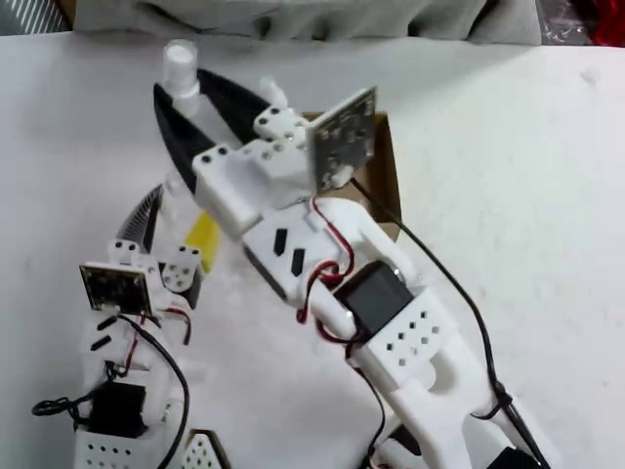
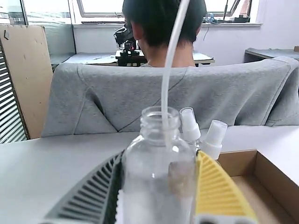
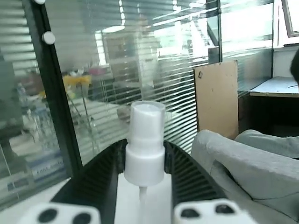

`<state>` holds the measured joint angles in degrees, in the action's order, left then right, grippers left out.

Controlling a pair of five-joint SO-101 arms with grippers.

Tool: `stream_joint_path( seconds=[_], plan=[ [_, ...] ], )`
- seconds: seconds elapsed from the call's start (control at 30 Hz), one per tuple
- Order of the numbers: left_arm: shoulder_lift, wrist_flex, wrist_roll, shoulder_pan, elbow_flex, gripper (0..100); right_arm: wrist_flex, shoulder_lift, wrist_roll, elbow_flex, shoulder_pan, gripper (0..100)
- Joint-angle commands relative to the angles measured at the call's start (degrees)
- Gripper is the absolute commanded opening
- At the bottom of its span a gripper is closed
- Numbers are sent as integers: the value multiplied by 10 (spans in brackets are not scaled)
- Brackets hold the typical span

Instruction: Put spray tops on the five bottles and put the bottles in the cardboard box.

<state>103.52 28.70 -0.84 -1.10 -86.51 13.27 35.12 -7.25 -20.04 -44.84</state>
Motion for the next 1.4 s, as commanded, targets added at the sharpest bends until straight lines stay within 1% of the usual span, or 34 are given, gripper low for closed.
stream_joint_path(
  seconds=[0.0, 0.1, 0.17, 0.23, 0.3, 0.33, 0.4, 0.5, 0.67, 1.0, 1.07, 1.2, 1.27, 1.37],
  plan=[
    [10, -16, 5, -7, 4, 20, 26, 2, 67, 13, -25, 14],
    [10, -15, 5, -7, 4, 20, 55, 2, 111, 14, -47, 15],
    [10, -15, 5, -7, 2, 20, 65, 2, 119, 14, -55, 23],
    [10, -15, 5, -7, 2, 20, 79, 2, 120, 19, -58, 73],
    [10, -15, 5, -7, 2, 20, 119, 0, 117, 40, -58, 125],
    [10, -15, 5, -7, 2, 20, 141, -5, 117, 54, -58, 135],
    [10, -15, 5, -7, 2, 20, 182, -20, 113, 85, -57, 123],
    [10, -15, 5, -7, 2, 20, 212, -45, 84, 121, -54, 73],
    [10, -15, 5, -6, 2, 20, 225, -61, 83, 139, -54, 25],
    [9, -4, 5, -7, 2, 20, 235, -61, 84, 164, -20, 15],
    [9, -4, 5, -6, 2, 20, 269, -59, 84, 174, -20, 15],
    [7, 1, 4, -7, 2, 20, 395, -43, 84, 218, -16, 15],
    [7, 13, -15, -7, 4, 20, 452, -27, 89, 225, -10, 15],
    [7, 18, -34, -7, 5, 20, 534, 1, 119, 223, -8, 15]
  ],
)
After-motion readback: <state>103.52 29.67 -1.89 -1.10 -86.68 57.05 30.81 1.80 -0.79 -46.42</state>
